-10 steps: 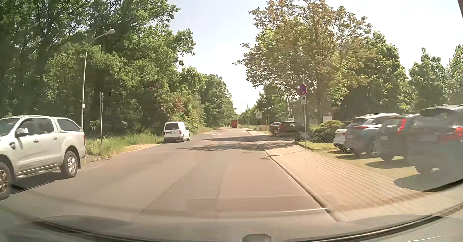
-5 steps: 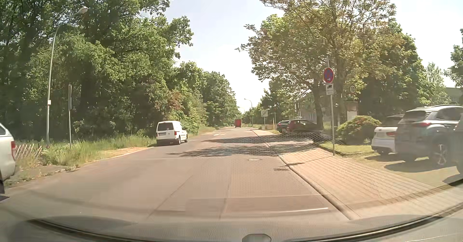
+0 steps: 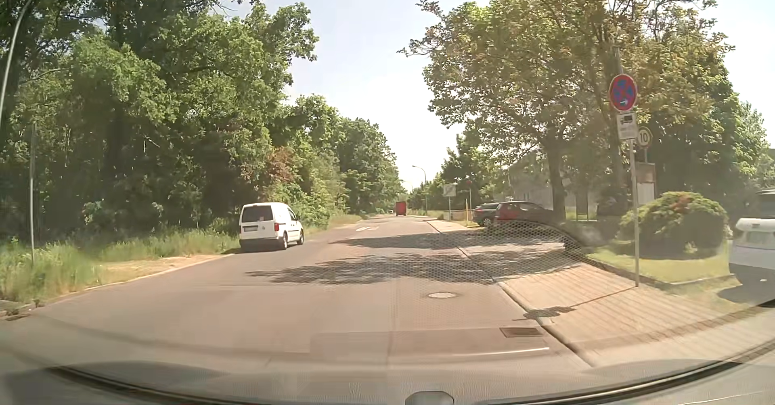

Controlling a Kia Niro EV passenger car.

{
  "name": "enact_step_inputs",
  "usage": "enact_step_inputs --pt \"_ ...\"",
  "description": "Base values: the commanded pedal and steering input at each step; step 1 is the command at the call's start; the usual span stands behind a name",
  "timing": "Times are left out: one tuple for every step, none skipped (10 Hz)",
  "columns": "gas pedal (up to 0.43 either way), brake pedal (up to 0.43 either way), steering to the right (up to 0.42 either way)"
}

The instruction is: Follow the waypoints while adhering to traffic rules and regulations

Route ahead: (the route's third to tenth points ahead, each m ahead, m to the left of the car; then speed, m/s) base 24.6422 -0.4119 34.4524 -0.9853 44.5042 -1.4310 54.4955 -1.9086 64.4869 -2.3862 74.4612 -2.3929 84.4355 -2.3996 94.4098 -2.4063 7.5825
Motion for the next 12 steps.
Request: enact_step_inputs --pt "0.059 0.0 0.003" --pt "0.067 0.0 0.004" --pt "0.067 0.0 0.01" --pt "0.067 0.0 0.012" --pt "0.067 0.0 0.012" --pt "0.067 0.0 0.012" --pt "0.067 0.0 0.012" --pt "0.067 0.0 0.012" --pt "0.067 0.0 0.011" --pt "0.067 0.0 0.01" --pt "0.067 0.0 0.008" --pt "0.067 0.0 0.008"
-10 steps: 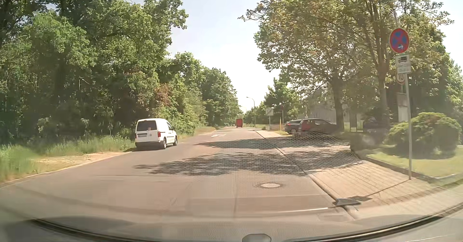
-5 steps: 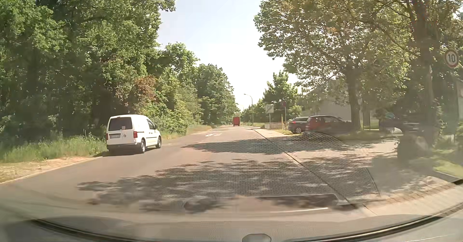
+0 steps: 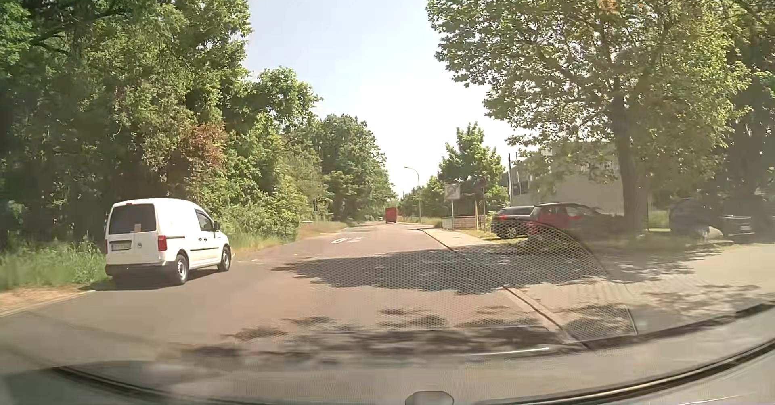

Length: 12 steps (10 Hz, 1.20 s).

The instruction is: Follow the waypoints while adhering to traffic rules and regulations

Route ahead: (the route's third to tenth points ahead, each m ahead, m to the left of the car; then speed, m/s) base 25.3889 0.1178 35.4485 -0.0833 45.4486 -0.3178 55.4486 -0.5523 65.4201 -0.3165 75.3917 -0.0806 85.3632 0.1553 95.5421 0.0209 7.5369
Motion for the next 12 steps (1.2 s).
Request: enact_step_inputs --pt "0.067 0.0 0.005" --pt "0.067 0.0 0.004" --pt "0.067 0.0 0.004" --pt "0.067 0.0 0.004" --pt "0.067 0.0 0.004" --pt "0.067 0.0 0.004" --pt "0.067 0.0 0.004" --pt "0.067 0.0 0.003" --pt "0.138 0.0 -0.003" --pt "0.15 0.0 -0.004" --pt "0.15 0.0 -0.005" --pt "0.138 0.0 -0.003"
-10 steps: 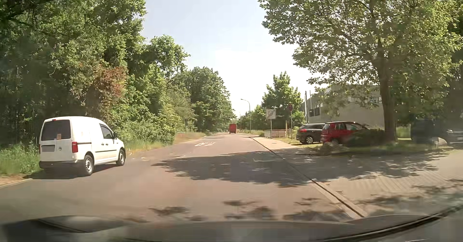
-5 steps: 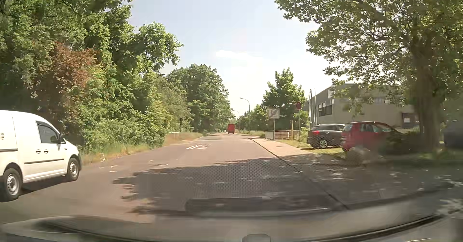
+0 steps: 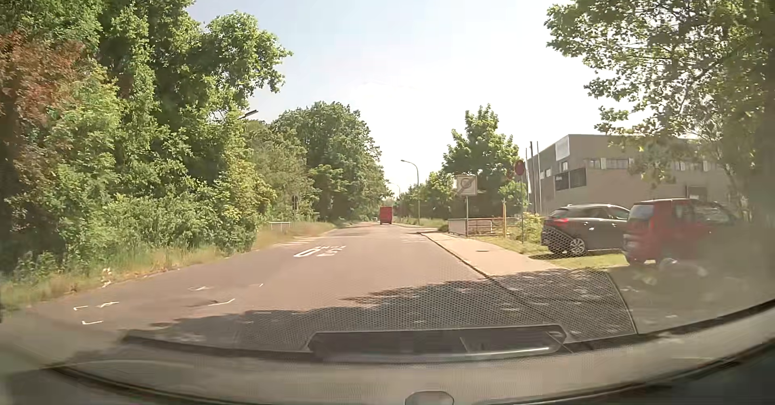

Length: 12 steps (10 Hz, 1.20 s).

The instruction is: Follow the waypoints while adhering to traffic rules and regulations

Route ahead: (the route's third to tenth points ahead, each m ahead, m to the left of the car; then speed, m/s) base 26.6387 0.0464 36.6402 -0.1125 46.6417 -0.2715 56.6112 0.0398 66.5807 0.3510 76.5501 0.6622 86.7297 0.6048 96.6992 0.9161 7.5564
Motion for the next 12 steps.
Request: enact_step_inputs --pt "0.138 0.0 -0.003" --pt "0.138 0.0 -0.004" --pt "0.13 0.0 -0.004" --pt "0.13 0.0 -0.002" --pt "0.138 0.0 -0.001" --pt "0.138 0.0 -0.001" --pt "0.138 0.0 -0.002" --pt "0.138 0.0 -0.002" --pt "0.138 0.0 -0.001" --pt "0.157 0.0 -0.001" --pt "0.157 0.0 -0.001" --pt "0.157 0.0 -0.001"
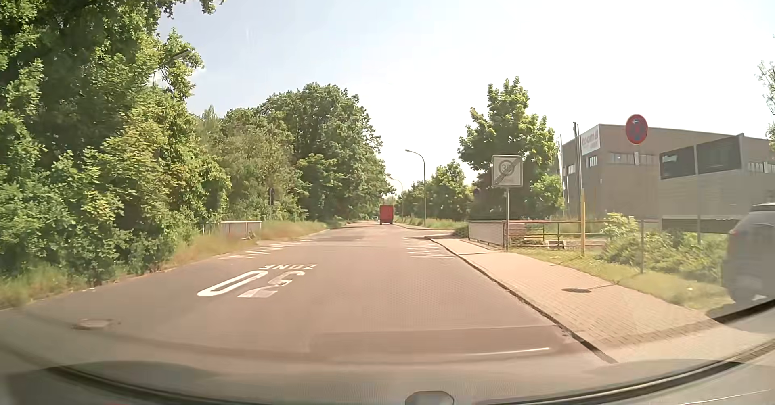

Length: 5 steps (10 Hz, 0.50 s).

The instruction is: Follow the waypoints while adhering to traffic rules and regulations

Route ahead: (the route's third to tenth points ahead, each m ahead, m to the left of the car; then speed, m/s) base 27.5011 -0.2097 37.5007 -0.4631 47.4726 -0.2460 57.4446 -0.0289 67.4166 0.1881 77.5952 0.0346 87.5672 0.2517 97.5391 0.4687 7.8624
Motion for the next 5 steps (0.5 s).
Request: enact_step_inputs --pt "0.157 0.0 -0.001" --pt "0.157 0.0 -0.001" --pt "0.157 0.0 -0.001" --pt "0.157 0.0 -0.001" --pt "0.177 0.0 -0.001"
